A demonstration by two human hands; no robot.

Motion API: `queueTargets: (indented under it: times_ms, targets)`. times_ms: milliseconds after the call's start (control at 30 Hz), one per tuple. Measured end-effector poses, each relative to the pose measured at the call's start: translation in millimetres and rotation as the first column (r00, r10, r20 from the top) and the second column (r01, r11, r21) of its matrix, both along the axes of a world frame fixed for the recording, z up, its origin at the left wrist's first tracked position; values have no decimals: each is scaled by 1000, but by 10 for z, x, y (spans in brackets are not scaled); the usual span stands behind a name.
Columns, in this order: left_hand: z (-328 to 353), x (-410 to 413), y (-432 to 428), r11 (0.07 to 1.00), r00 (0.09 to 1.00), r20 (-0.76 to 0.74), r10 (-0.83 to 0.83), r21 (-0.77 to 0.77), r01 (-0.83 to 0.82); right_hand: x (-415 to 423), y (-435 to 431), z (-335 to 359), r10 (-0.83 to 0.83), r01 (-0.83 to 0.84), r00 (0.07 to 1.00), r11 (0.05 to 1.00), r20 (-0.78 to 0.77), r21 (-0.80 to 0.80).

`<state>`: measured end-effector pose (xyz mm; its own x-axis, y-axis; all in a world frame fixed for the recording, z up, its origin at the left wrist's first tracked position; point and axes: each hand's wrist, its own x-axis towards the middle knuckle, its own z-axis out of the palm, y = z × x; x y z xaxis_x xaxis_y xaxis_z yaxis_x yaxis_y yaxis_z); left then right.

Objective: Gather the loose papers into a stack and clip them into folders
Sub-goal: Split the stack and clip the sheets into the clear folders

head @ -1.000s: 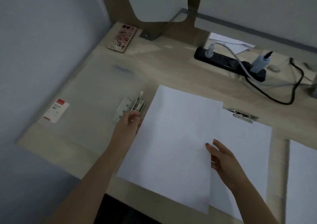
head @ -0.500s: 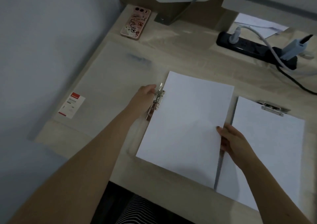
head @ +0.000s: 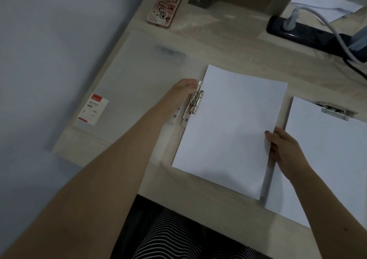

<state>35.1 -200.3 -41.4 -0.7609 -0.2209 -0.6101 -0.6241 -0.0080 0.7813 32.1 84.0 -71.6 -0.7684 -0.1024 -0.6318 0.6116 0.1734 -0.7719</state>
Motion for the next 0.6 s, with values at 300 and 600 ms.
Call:
queueTargets:
  times_ms: [300,600]
  targets:
    - [70,62,35,1000,998,-56,-23,1,23,14,-12,3,-7,8,1000,1000,-21,30]
    - [27,346,12,1000,999,-39,-6,1,6,50,-31,26,-1,1,1000,1000,-26,26]
